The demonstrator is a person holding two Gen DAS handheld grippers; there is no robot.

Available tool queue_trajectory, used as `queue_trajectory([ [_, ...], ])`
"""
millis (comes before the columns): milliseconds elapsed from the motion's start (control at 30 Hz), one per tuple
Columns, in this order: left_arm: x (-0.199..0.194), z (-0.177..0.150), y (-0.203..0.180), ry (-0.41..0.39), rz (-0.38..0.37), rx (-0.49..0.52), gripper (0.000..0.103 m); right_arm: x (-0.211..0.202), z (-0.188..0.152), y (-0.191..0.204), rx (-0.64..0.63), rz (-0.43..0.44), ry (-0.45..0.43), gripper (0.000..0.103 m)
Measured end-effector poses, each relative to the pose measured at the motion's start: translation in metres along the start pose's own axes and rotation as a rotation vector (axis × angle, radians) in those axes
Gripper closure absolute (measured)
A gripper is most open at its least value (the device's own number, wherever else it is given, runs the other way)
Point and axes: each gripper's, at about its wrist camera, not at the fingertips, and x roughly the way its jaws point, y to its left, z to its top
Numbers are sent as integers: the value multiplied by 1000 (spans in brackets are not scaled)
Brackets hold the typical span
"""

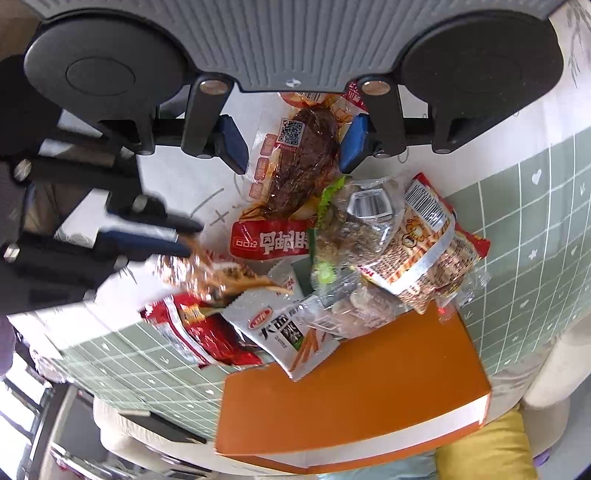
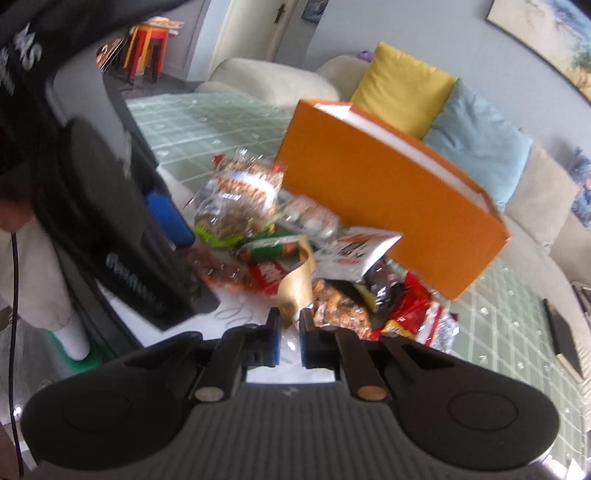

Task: Organize snacks
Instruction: 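Close the right tool on the tan-labelled peanut bag, then grasp the red-labelled dried meat snack with the left tool while the right holds the peanut bag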

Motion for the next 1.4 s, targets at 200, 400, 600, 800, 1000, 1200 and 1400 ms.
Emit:
queue_trajectory([
  [200, 4, 1, -8, 3, 24, 43, 37, 10, -6, 8, -116, -151, 32, 85],
  [400, 5, 0, -11, -1, 39, 63, 36, 34, -13, 9, -167, -218, 107, 71],
  [600, 13, 2, -12, 3, 53, 69, 31, 45, -13, 9, -174, -247, 107, 55],
  [800, 19, 7, -7, -13, 27, 39, 25, 52, -9, 2, -130, -245, 104, 59],
  [1000, 19, 8, -9, -14, 15, 26, 33, 48, -11, 9, -156, -231, 109, 73],
  [1200, 12, 4, -13, -17, 25, 1, 45, 33, -10, 13, -189, -224, 92, 88],
  [1400, -1, 0, -11, -26, -9, -82, 47, 16, -5, 9, -179, -195, 68, 90],
])
